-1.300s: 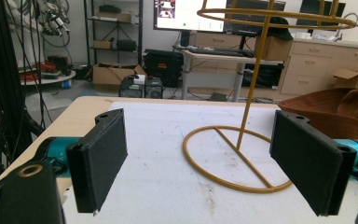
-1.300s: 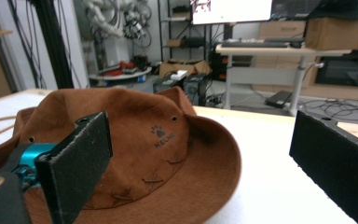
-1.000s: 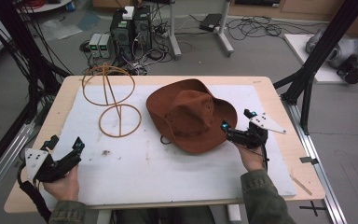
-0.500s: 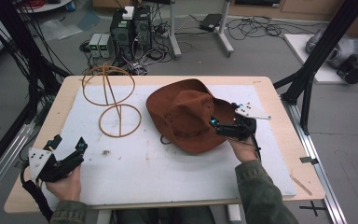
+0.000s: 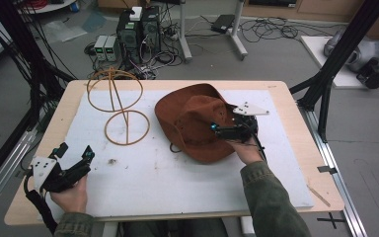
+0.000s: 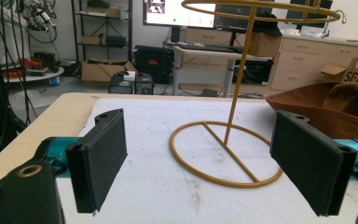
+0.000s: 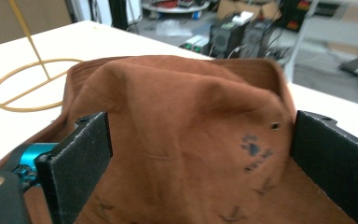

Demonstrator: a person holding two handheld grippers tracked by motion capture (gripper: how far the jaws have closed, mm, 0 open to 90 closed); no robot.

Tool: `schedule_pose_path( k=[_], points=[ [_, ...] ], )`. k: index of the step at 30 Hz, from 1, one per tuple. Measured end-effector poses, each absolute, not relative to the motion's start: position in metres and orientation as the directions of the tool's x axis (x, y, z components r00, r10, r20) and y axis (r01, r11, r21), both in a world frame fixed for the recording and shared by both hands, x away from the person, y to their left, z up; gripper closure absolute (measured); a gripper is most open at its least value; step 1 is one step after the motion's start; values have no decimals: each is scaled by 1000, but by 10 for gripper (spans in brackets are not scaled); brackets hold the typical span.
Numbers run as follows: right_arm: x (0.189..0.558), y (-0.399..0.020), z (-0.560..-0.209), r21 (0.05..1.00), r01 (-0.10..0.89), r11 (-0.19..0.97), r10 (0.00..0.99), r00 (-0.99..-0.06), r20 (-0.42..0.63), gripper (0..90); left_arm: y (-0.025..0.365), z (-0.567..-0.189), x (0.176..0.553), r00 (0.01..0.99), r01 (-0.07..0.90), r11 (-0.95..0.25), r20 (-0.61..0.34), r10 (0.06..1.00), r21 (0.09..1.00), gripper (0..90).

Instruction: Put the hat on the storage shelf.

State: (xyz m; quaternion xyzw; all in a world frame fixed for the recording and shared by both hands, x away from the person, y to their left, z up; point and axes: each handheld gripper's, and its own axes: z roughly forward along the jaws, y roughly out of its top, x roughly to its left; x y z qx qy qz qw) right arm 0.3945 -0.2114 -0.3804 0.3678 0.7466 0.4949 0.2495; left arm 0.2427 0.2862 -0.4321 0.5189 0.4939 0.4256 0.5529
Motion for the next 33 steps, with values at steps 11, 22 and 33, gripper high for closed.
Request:
schedule_pose_path(
  k=[11, 22, 33],
  points=[
    [409, -182, -387, 889, 327, 320, 794, -605, -64, 49, 287, -431, 242, 154, 37, 119, -124, 980, 992, 190],
    [424, -175, -398, 861, 368, 352, 804, -589, -78, 52, 287, -432, 243, 158, 40, 130, -135, 978, 991, 191],
    [427, -173, -400, 841, 349, 413, 764, -636, -111, 492, 287, -432, 243, 158, 42, 132, -137, 978, 990, 194]
  ],
)
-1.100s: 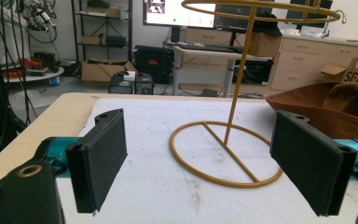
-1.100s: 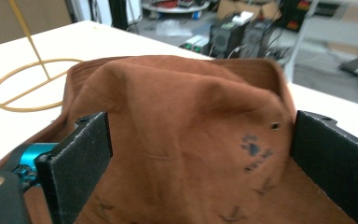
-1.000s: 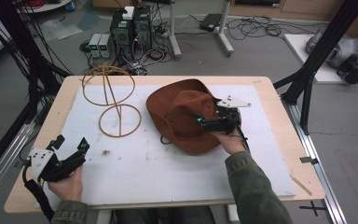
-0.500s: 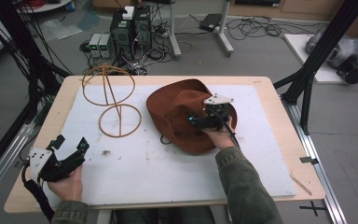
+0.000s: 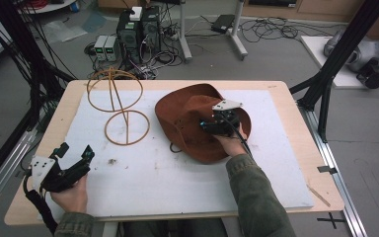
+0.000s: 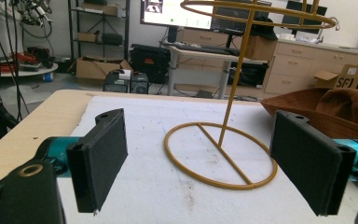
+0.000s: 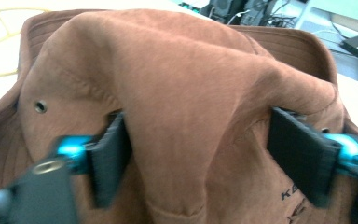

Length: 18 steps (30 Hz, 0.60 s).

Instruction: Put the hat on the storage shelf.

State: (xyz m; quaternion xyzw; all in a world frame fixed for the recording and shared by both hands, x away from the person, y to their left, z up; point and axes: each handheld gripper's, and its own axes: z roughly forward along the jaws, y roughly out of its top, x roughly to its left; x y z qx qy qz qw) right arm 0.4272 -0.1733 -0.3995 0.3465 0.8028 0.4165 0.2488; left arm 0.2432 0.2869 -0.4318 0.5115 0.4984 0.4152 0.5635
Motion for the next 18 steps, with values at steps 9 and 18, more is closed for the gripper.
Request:
schedule_pose_path(
  k=[9, 18],
  points=[
    [428, -181, -397, 823, 439, 361, 767, -641, 6, 880, 287, -432, 244, 161, 49, 125, -132, 978, 991, 196],
    [427, -186, -394, 827, 459, 324, 776, -629, 45, 880, 286, -431, 242, 160, 30, 110, -113, 981, 993, 202]
  ],
)
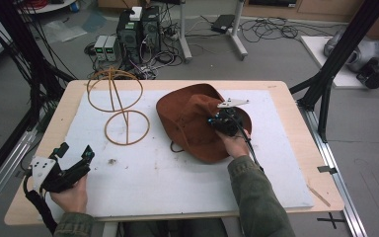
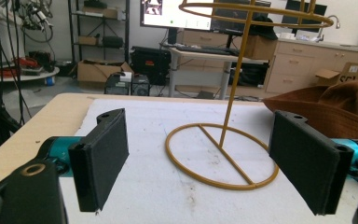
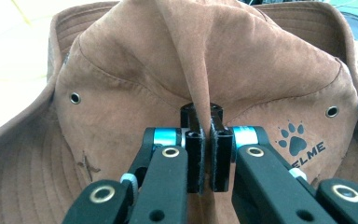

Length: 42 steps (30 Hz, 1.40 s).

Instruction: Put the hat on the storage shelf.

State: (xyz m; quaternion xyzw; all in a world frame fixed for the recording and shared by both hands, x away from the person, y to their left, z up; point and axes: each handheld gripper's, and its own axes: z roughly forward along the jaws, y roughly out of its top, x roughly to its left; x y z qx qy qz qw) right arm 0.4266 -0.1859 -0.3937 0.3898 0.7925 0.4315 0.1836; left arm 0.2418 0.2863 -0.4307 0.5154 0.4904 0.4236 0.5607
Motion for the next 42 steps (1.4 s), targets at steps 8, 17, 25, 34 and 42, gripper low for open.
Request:
schedule_pose_path(
  k=[8, 17, 25, 34, 42],
  points=[
    [419, -190, -388, 868, 409, 281, 782, -622, 40, 881, 286, -432, 242, 157, 37, 110, -115, 981, 993, 201],
    [410, -192, -378, 910, 336, 245, 797, -604, 8, 880, 288, -432, 242, 149, 35, 118, -122, 981, 992, 202],
    [401, -200, -370, 950, 261, 170, 817, -576, 12, 878, 289, -433, 242, 149, 36, 119, -123, 981, 992, 204],
    [387, -206, -353, 992, 99, 72, 825, -565, -4, 878, 288, -434, 243, 155, 42, 121, -126, 980, 992, 204],
    [383, -207, -349, 996, 70, 57, 823, -567, -7, 878, 286, -434, 243, 164, 48, 120, -126, 978, 992, 204]
  ],
)
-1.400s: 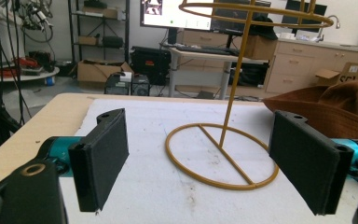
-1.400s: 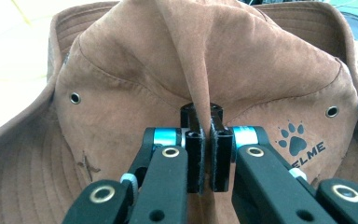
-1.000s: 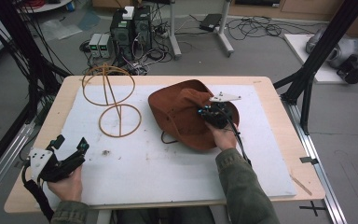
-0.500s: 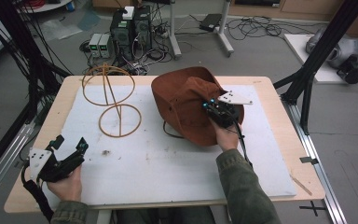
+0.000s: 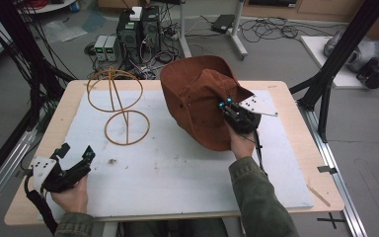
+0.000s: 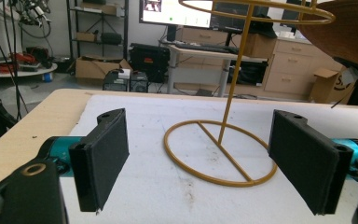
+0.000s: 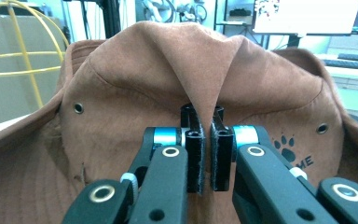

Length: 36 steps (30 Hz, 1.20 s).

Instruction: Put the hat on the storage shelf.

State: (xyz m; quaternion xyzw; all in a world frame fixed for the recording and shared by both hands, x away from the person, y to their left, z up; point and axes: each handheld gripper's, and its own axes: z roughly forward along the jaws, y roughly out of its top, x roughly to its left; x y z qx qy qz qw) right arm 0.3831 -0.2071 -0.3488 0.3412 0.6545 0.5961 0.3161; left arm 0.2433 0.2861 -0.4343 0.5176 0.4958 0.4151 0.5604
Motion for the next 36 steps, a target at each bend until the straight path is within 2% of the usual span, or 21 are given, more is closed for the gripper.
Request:
schedule_pose_path(
  k=[10, 21, 36],
  points=[
    [380, -214, -328, 999, -14, -30, 827, -562, 17, 877, 285, -435, 244, 167, 50, 119, -126, 978, 992, 204],
    [381, -206, -303, 995, -72, -68, 818, -576, 14, 877, 287, -434, 242, 163, 44, 133, -139, 977, 990, 204],
    [386, -160, -277, 993, -103, -49, 771, -636, -28, 877, 293, -436, 242, 145, 47, 150, -155, 977, 988, 203]
  ],
)
